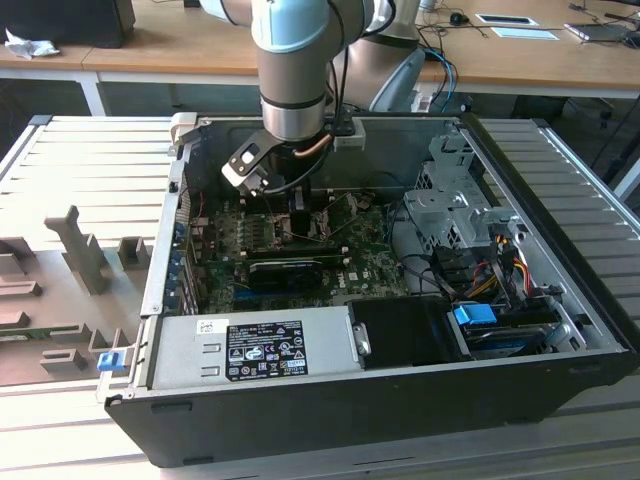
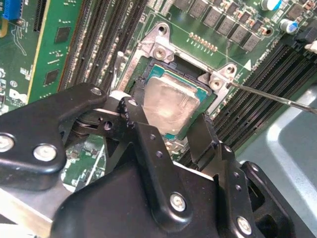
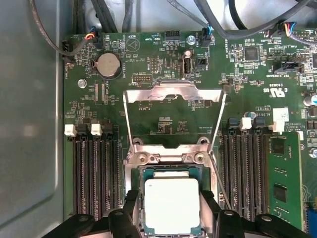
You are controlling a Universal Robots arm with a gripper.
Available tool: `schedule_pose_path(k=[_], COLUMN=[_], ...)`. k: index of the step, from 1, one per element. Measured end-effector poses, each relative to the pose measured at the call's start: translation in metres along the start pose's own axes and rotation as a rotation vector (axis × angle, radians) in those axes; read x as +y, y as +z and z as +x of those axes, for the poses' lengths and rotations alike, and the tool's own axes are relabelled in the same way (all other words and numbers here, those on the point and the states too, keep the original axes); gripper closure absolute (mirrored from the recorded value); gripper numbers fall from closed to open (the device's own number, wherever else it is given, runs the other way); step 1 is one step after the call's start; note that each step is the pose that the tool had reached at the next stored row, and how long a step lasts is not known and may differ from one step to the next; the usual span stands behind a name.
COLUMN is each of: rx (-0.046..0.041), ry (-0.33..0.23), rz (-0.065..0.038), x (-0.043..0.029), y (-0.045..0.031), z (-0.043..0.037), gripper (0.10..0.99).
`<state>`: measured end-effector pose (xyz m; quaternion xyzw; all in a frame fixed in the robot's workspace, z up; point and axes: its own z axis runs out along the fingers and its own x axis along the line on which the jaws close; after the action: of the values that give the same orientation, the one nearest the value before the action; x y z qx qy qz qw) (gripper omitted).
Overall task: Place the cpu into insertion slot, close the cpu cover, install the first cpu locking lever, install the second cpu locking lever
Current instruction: 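Place the cpu into insertion slot, then close the cpu cover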
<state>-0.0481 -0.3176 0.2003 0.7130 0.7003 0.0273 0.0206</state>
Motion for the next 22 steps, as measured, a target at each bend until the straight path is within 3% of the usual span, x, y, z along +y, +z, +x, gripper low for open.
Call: schedule_pose_path(k=[1,3,4,5,6,8,9,10,11,22], rx=[-0.0001,-0.0004,-0.0023,-0.0033,-0.0043,-0.0085,-0.0089,-0.0088,-0.0088,-0.0088], ry=[-0.005,-0.005,-0.005,-0.005,-0.005,-0.006,-0.006,-0.006,-0.005,-0.005], rz=[0.0,0.0,0.0,0.0,0.0,0.0,0.0,0.0,0.0,0.0], x=[0.0001,0.0007,0.0007,0.0007,0.0008,0.0009,0.0009,0.0009,0.0009,0.0029], y=[-0.0006,-0.0093,-0.0099,-0.0101,-0.0102,-0.011,-0.0113,-0.0117,-0.012,-0.0183], z=[0.0003,0.0004,-0.0006,-0.0008,-0.0009,-0.001,-0.0009,-0.0009,-0.0009,-0.0008], gripper=[0.486,0.486,0.627,0.686,0.686,0.808,0.808,0.929,0.98,0.98])
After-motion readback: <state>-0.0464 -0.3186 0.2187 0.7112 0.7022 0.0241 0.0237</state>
